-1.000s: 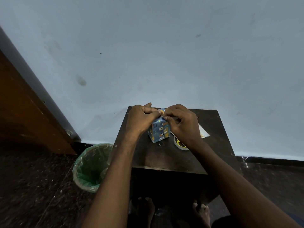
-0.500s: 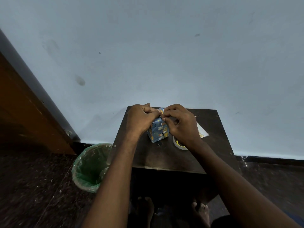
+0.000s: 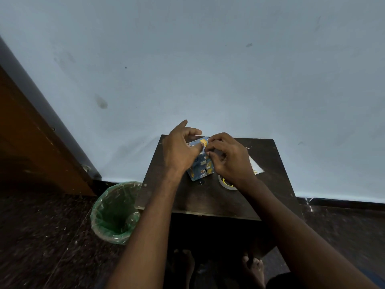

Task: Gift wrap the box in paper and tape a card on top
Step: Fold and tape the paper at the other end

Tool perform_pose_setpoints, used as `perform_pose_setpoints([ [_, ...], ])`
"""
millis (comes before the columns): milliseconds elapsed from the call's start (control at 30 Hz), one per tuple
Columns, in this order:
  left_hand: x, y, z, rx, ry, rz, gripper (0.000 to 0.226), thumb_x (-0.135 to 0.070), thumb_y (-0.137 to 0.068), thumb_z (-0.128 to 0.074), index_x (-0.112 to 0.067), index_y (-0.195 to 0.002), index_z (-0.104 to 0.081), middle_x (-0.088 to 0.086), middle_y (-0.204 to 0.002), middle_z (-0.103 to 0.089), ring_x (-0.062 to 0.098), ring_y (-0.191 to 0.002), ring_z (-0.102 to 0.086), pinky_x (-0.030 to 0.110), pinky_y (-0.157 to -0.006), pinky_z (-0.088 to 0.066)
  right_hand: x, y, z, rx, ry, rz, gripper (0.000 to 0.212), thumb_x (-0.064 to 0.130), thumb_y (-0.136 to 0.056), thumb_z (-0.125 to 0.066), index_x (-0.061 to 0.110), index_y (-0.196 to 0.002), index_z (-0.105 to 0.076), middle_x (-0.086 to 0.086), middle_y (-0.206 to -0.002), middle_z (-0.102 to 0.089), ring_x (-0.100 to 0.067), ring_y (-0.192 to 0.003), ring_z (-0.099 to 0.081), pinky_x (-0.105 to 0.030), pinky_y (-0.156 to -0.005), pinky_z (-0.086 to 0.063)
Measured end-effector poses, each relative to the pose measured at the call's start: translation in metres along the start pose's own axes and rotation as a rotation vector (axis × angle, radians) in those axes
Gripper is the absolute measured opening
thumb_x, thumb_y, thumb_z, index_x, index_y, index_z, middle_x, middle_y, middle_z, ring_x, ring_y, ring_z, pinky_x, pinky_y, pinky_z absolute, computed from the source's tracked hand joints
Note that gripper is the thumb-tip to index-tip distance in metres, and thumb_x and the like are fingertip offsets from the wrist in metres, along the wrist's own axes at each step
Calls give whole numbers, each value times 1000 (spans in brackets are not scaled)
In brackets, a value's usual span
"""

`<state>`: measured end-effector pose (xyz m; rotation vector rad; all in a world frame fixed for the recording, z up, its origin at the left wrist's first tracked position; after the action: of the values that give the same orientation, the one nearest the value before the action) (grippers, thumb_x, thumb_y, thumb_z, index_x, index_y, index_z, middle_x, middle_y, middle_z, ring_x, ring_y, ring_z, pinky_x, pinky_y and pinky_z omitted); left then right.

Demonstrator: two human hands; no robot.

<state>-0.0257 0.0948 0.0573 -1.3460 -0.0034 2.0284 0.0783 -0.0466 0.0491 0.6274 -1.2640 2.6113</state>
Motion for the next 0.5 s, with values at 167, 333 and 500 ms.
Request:
perform_pose_setpoints([
  [167,5,4,-1,60,42,80,21,-10,-90,-75,-24,-104,-82,-18,-101,-78,3,-101,-74,39,-96,-60,-4,4,-2,-11,-12,-22,18,1,-81,-79,18,-87,-78,4,-111,-69,-10,-93,-69,-28,-71,-54],
  [333,9,9,-4,103,120,114,21,-35,-89,-85,-22,-105,-82,-10,-99,-81,4,-91,-76,33,-86,-64,-3,5,-2,-27,-16,19,15,5,-83,-77,20,-87,-79,3,-116,-70,-11,-96,-71,-34,-70,-57],
  [500,14,7,-4,72,165,158,18,-26,-89,-85,-19,-105,-84,-8,-98,-82,6,-94,-77,37,-91,-63,-2,15,-3,40,-52,95,15,11,-89,-70,17,-99,-79,-1,-140,-64,-17,-112,-73,-41,-74,-62],
])
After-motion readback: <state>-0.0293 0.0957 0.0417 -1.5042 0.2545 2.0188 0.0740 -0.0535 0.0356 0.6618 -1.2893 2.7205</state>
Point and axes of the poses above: each hand's wrist, its own y-axis away from the middle knuckle, its own z-axis out of the back of the hand, x = y × z, the point moved 4 cm from there along -y, towards the middle knuckle
